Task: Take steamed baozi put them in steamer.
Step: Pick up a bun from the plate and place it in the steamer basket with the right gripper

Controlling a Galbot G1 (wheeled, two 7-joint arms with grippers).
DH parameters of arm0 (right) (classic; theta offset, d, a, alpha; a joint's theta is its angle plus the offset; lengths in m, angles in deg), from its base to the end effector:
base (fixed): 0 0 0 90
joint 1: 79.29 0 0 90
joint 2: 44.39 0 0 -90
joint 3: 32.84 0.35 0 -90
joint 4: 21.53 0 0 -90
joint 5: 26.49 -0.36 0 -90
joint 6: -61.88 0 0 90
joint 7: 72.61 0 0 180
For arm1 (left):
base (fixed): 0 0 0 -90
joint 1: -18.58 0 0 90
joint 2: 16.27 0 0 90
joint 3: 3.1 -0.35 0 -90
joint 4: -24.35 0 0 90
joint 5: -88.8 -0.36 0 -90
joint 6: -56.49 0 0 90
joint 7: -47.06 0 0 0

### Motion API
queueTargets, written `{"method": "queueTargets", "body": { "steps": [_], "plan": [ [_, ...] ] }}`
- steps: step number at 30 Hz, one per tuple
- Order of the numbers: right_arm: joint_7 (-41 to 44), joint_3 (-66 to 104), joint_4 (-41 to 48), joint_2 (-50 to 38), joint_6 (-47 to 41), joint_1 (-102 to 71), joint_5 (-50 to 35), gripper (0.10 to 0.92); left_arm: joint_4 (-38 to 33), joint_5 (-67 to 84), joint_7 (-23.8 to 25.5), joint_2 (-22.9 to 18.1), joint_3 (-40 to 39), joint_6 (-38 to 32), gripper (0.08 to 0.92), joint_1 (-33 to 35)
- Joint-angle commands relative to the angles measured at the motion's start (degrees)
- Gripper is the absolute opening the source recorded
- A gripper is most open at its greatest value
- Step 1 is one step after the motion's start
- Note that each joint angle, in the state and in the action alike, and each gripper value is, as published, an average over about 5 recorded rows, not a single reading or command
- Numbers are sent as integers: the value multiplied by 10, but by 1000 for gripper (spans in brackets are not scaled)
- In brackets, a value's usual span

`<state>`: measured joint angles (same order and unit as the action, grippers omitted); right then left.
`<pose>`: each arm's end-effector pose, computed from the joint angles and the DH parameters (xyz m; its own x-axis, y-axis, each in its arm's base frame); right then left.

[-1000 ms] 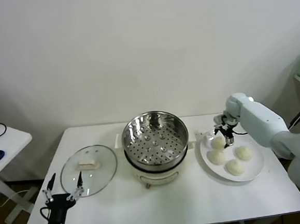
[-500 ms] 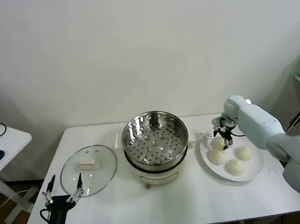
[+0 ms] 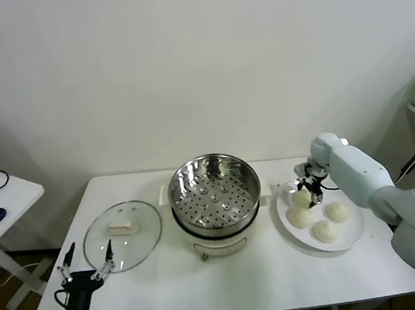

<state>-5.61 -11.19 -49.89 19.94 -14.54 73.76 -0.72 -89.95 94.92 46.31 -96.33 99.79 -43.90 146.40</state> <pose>0.6257 -0.1456 -0.2473 -0.0954 0.0042 0.9954 -0.9578 -0.2729 -0.0906 0.1385 0.1069 -0.3432 -0.9933 -0.1140 0.0172 -0.1095 0.9797 0.1679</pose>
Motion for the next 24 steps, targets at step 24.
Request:
{"method": "queueTargets", "body": {
  "steps": [24],
  "plan": [
    [28,-102,-326,-90,122,175,-24,670,14,4,5,43,1,4,823,-1]
  ]
}}
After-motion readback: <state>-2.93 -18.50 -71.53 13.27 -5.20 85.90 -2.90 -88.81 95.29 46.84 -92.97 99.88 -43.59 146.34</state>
